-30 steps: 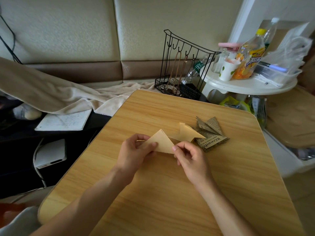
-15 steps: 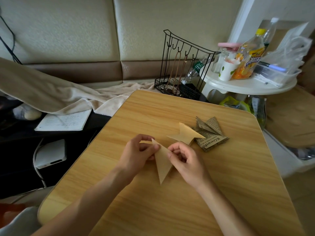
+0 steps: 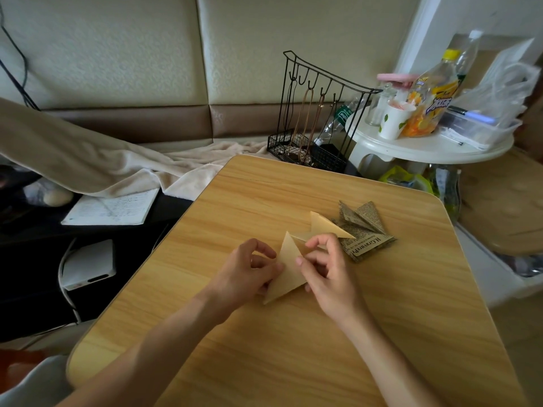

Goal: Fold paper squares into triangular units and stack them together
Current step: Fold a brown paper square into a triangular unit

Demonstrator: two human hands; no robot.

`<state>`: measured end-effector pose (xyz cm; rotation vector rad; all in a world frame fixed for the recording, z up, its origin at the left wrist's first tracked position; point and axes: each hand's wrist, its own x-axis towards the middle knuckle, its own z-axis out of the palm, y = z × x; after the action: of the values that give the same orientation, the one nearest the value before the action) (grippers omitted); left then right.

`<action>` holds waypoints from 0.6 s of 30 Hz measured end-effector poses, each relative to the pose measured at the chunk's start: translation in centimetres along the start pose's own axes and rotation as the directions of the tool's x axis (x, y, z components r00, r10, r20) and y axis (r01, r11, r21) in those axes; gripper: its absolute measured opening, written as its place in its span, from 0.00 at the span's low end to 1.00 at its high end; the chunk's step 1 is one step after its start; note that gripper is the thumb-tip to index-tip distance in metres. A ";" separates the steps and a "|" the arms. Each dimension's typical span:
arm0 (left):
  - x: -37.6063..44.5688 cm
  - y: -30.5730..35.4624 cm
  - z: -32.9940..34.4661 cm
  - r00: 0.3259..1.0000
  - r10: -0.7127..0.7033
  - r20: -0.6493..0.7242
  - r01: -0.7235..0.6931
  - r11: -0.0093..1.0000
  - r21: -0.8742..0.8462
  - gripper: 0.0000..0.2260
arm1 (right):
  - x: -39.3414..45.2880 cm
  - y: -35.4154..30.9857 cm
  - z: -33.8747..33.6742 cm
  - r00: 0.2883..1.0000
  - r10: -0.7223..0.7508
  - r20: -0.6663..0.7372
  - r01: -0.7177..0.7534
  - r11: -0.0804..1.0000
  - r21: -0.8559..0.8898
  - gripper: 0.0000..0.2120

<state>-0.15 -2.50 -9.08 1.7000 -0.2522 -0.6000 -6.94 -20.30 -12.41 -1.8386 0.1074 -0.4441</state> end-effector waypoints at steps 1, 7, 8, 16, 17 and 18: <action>0.0 -0.1 0.0 1.000 0.000 -0.026 -0.001 1.000 -0.020 0.10 | 0.0 -0.2 0.0 0.999 -0.031 0.025 0.031 1.000 -0.006 0.08; 0.4 -0.4 -0.1 0.989 0.089 -0.119 -0.091 0.996 -0.011 0.05 | -0.1 -0.6 -0.1 0.991 0.004 0.135 0.009 0.995 -0.096 0.14; 0.5 -0.4 -0.2 0.987 0.097 -0.127 -0.099 0.995 -0.012 0.06 | -0.1 -0.6 -0.1 0.991 0.012 0.133 -0.001 0.996 -0.086 0.16; 0.1 0.0 0.0 1.000 0.023 -0.011 -0.026 0.944 -0.330 0.05 | 0.0 -0.2 0.0 0.998 0.040 0.045 -0.043 0.997 0.067 0.22; 0.0 0.0 -0.1 1.000 0.016 -0.006 -0.017 0.939 -0.345 0.05 | 0.0 -0.2 0.0 0.998 0.035 0.046 -0.038 0.997 0.072 0.22; 0.0 0.0 -0.1 1.000 0.008 -0.011 -0.012 0.936 -0.352 0.05 | 0.0 -0.2 0.0 0.998 0.030 0.051 -0.034 0.997 0.070 0.21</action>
<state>-0.08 -2.39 -9.05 1.3538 -0.1360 -0.5908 -6.93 -20.25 -12.22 -1.7747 0.0856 -0.3745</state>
